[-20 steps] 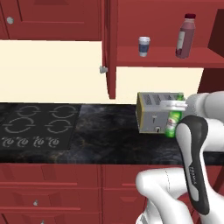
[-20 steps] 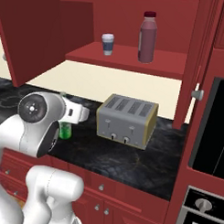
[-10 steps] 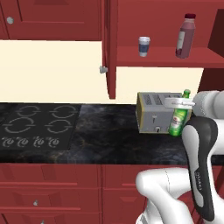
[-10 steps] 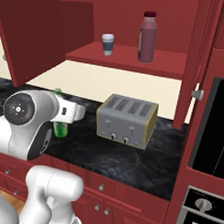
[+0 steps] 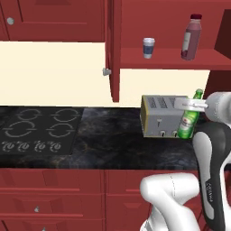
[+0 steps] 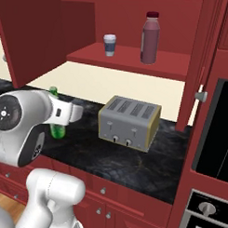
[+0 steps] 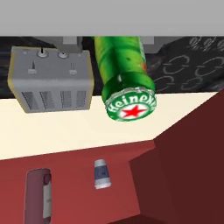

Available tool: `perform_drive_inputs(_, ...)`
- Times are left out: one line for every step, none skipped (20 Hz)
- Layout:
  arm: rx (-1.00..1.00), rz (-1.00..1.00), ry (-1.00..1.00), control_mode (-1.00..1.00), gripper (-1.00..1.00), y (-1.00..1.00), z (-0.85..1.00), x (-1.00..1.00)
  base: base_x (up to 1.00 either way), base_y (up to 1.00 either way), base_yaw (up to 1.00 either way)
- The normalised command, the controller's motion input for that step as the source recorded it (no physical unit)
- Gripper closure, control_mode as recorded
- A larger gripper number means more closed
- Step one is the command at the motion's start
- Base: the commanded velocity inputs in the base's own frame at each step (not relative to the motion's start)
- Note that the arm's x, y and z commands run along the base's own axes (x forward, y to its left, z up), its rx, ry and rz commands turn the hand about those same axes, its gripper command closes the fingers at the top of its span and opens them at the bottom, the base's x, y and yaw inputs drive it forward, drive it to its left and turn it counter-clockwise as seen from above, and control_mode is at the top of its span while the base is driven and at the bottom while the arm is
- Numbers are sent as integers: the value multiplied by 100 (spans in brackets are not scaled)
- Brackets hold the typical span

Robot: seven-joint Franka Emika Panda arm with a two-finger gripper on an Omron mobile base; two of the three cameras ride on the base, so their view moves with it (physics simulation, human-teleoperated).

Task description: Sort all alcoholic drinks to one cabinet, and non-alcoholic drinks to the other.

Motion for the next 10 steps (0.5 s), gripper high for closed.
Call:
perform_drive_inputs(0, -3, -1, -100, 100, 0, 17, -19, 0, 0, 0)
perform_drive_inputs(0, -3, 0, -100, 100, 0, 16, -20, 0, 0, 0)
perform_drive_inputs(0, -3, 0, -100, 100, 0, 17, -20, 0, 0, 0)
perform_drive_inputs(0, -3, 0, -100, 100, 0, 17, -19, 0, 0, 0)
perform_drive_inputs(0, -3, 0, -100, 100, 0, 17, -19, 0, 0, 0)
perform_drive_inputs(0, -3, 0, -100, 100, 0, 17, -19, 0, 0, 0)
perform_drive_inputs(0, -3, 0, -100, 100, 0, 18, -18, 0, 0, 0)
perform_drive_inputs(0, -3, 0, -100, 100, 0, 19, -17, 0, 0, 0)
perform_drive_inputs(0, -3, 0, -100, 100, 0, 20, -16, 0, 0, 0)
perform_drive_inputs(0, -3, 0, -100, 100, 0, 21, -15, 0, 0, 0)
